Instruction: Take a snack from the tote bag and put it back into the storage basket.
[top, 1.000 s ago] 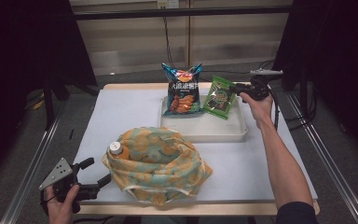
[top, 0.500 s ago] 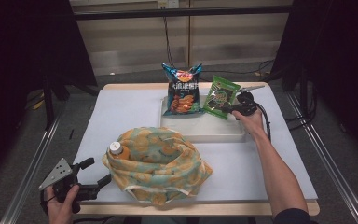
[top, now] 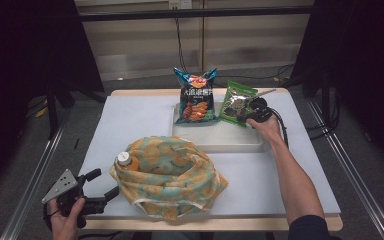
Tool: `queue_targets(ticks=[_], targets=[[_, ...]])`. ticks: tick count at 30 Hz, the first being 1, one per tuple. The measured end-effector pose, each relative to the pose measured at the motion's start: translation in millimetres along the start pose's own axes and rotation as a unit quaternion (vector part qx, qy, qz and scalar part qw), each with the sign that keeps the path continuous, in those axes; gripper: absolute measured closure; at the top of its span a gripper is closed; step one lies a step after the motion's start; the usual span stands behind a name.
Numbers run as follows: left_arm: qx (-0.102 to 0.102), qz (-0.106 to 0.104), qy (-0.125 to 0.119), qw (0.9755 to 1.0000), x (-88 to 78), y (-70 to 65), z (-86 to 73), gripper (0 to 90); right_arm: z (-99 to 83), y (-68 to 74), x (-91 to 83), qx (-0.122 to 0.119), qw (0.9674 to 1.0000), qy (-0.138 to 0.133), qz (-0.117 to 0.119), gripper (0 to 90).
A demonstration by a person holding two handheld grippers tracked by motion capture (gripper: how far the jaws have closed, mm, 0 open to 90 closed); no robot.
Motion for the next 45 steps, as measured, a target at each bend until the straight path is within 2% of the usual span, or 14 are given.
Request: queue_targets(ticks=[6,8,10,11,13,18,23,27,30,36,39,40,45], targets=[[0.001,0.002,0.002,1.0,-0.4,1.0,-0.5,2.9,1.5,-5.0,1.9,0.01,0.9999,0.003,-0.007,90.0],[-0.006,0.001,-0.002,1.0,0.2,0.1,-0.3,2.9,3.7,-6.7,2.9,0.012,0.9997,0.012,-0.018,90.0],[0.0,0.002,0.002,1.0,-0.5,1.0,-0.4,2.9,5.6,-8.0,4.3,0.012,0.9995,0.015,-0.023,90.0],[-0.006,0.001,-0.004,1.0,-0.1,0.4,-0.2,2.9,6.6,-8.3,5.3,0.015,0.9994,0.015,-0.028,90.0],[-0.007,0.0,-0.003,1.0,-0.3,0.8,-0.5,2.9,7.9,-9.1,6.9,0.014,0.9994,0.018,-0.028,90.0],[-0.003,0.004,0.001,1.0,-1.3,2.3,-1.0,2.9,10.6,-12.7,7.8,0.026,0.9991,0.005,-0.034,90.0],[-0.008,-0.001,-0.002,1.0,0.1,0.9,-0.5,2.9,14.5,-9.3,9.9,0.02,0.999,0.017,-0.036,90.0],[-0.007,0.0,-0.002,1.0,0.0,0.6,-0.6,2.9,17.3,-5.8,8.0,0.018,0.9994,0.004,-0.031,90.0],[0.006,0.001,0.008,1.0,-1.6,2.3,-1.3,2.9,16.4,-4.1,3.3,0.015,0.9995,0.001,-0.028,90.0],[0.0,-0.002,0.002,1.0,-0.7,0.4,-0.9,2.9,13.5,-0.2,-3.7,0.015,0.9996,-0.014,-0.021,90.0],[0.006,0.003,0.009,0.9999,-0.9,2.2,-1.8,2.9,13.3,5.2,-8.0,0.009,0.9993,-0.036,-0.008,88.2],[-0.002,0.004,0.005,1.0,-0.4,1.9,-1.9,2.9,13.3,7.0,-9.5,0.006,0.9991,-0.043,-0.005,87.3],[0.003,0.006,0.006,1.0,0.0,1.7,-0.8,2.9,12.1,22.1,-26.2,-0.011,0.9968,-0.079,0.011,80.4]])
Point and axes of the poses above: each handheld gripper's, and its own axes: x roughly forward along the jaws, z roughly out of its top, y roughly to its left, the point moved 3 cm from there along x, roughly forward along the jaws, and after that the axes turned 2 degrees about y, right-handed, at the moved point
